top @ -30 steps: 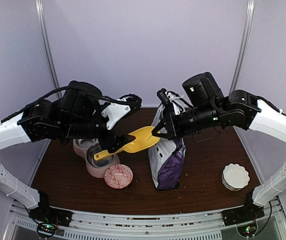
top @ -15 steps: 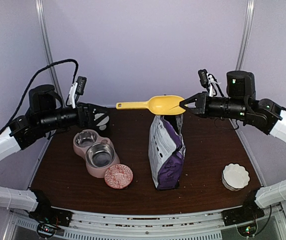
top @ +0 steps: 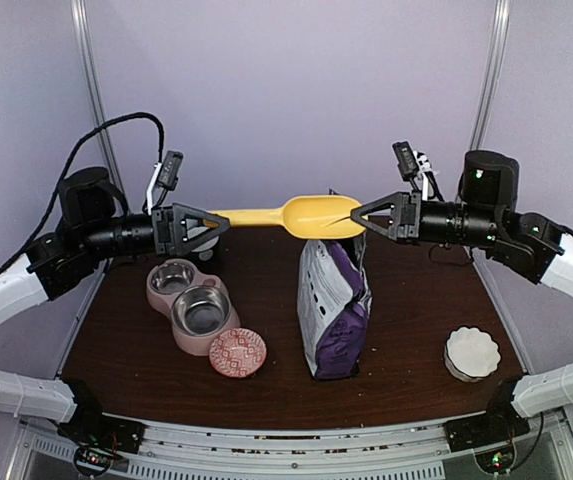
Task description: Serve the pet food
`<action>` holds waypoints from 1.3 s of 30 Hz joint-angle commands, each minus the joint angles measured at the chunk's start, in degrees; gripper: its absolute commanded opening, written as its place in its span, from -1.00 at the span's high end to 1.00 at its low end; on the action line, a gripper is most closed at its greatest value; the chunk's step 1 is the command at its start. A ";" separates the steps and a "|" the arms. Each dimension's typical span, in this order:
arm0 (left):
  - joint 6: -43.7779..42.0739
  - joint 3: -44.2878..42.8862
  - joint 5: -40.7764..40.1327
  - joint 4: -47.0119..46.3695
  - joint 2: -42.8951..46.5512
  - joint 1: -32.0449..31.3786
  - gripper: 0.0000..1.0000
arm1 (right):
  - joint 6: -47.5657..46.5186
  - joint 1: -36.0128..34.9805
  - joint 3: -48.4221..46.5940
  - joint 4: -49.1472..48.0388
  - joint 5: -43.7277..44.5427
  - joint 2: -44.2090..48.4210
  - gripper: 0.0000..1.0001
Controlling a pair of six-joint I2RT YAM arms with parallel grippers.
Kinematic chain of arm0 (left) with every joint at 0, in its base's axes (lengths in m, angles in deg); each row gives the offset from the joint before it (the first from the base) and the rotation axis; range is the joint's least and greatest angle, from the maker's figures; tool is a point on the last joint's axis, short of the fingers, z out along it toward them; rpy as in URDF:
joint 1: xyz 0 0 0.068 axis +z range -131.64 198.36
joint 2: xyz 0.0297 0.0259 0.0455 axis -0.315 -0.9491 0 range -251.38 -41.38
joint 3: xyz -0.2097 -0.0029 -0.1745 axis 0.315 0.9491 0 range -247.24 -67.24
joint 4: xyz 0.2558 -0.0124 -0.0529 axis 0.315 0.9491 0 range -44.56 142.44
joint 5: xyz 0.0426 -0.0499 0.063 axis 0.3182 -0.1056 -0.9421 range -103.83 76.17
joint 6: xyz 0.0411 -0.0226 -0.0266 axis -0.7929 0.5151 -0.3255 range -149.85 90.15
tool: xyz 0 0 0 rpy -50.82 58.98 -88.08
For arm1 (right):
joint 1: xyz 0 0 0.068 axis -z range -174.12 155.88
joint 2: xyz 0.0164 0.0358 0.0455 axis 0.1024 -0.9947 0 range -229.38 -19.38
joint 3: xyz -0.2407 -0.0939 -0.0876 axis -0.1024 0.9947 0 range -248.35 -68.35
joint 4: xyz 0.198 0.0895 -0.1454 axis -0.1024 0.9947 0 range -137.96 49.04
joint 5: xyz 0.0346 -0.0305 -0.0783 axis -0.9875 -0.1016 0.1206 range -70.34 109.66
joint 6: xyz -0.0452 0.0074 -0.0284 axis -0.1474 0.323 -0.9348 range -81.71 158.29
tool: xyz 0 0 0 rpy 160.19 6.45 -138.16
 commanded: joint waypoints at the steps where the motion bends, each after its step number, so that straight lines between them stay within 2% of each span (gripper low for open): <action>1: 2.93 -1.73 6.60 -5.55 -1.37 0.28 -0.85 | 1.22 -0.63 -0.57 -4.41 -3.22 -0.87 1.00; 23: 5.68 0.06 11.39 -11.38 -2.62 0.20 -0.74 | 2.74 -3.23 -2.40 -7.27 -1.29 -5.24 1.00; 26: 5.50 0.06 11.50 -11.23 -2.77 0.15 -0.64 | 2.59 -3.21 -2.44 -6.84 -1.13 -5.29 1.00; 30: 5.28 0.09 11.50 -10.92 -3.15 0.20 -0.32 | 2.54 -3.17 -2.30 -6.66 -0.91 -5.24 1.00; 36: 4.94 0.04 11.22 -10.14 -3.52 0.19 0.02 | 2.26 -3.22 -2.56 -6.22 -0.57 -5.07 1.00; 39: 4.29 -0.42 11.16 -8.58 -3.79 0.20 0.03 | 2.27 -3.25 -2.54 -6.20 -0.55 -5.07 1.00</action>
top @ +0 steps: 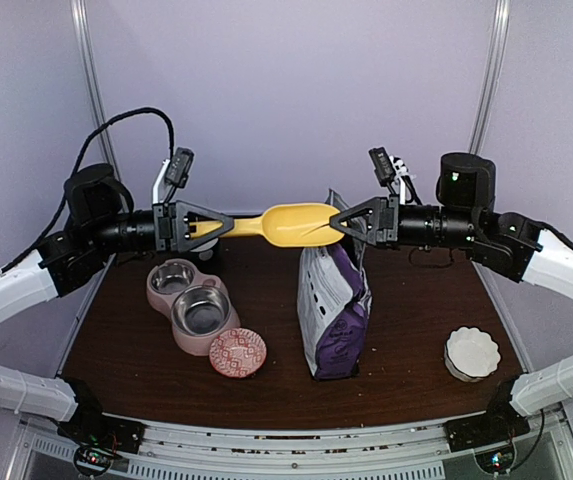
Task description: Serve the pet food
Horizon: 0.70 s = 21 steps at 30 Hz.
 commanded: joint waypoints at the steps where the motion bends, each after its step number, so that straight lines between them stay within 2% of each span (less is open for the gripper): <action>1: -1.28 -0.38 0.83 -0.28 -0.35 0.12 0.03 | 0.06 -0.30 -2.05 -1.78 1.08 0.18 1.00; 4: -1.48 -0.38 0.58 0.03 -0.43 0.13 0.07 | -0.05 -0.33 -2.18 -1.57 1.16 0.18 1.00; 21: -2.43 -1.39 0.04 1.91 -1.67 0.04 0.54 | -1.35 -0.30 -2.58 0.49 1.51 -0.36 1.00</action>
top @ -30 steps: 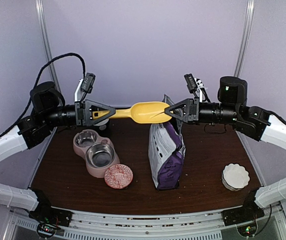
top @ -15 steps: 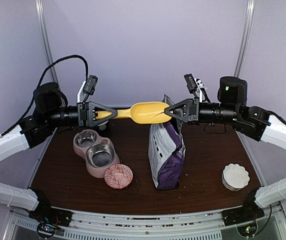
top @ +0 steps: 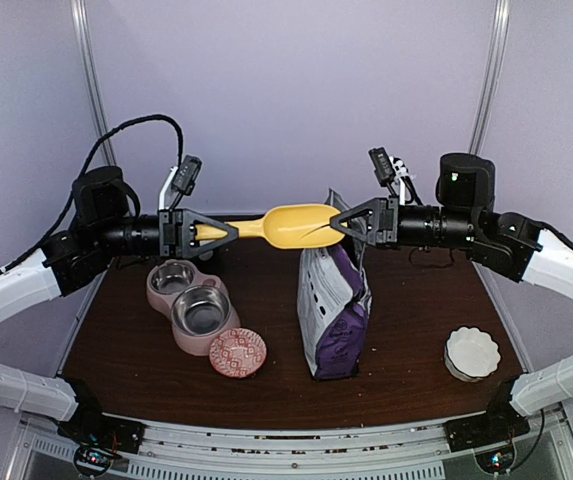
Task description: Serve the pet food
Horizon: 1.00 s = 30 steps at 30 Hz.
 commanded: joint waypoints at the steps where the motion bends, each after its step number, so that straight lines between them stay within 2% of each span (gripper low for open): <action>1: -1.01 -1.38 -0.91 -1.09 -0.70 0.09 0.57 | -0.82 -0.30 -2.67 0.40 1.19 -0.41 1.00; 4: -0.80 -1.35 -0.90 -1.23 -0.83 0.09 0.67 | -1.49 -0.31 -3.13 1.55 1.48 -0.61 1.00; 5: -0.66 -1.34 -0.98 -1.42 -0.81 0.07 0.71 | -1.74 -0.30 -3.39 1.95 1.84 -0.59 0.95; 10: 1.32 -0.44 -5.30 -3.66 0.50 0.13 0.91 | -4.68 -0.26 -5.85 6.53 4.52 0.05 0.31; 14: 3.97 0.99 -8.80 -8.20 1.93 0.13 0.99 | -10.47 -0.26 -11.10 18.47 11.37 1.75 -0.17; 18: 4.78 0.87 -12.30 -9.44 3.19 0.40 1.00 | -12.08 0.00 -13.55 25.49 20.74 3.82 -0.44; 22: 4.77 1.20 -15.21 -8.44 5.03 2.05 1.00 | -10.87 0.13 -17.85 35.17 30.27 0.79 -0.48; 25: 4.90 2.37 -17.52 -5.46 6.89 4.14 1.00 | -10.74 0.09 -21.60 40.57 33.60 -3.77 -0.46; 30: 5.30 4.96 -19.10 -1.37 10.45 6.42 1.00 | -10.81 0.08 -27.49 46.83 35.61 -12.09 -0.29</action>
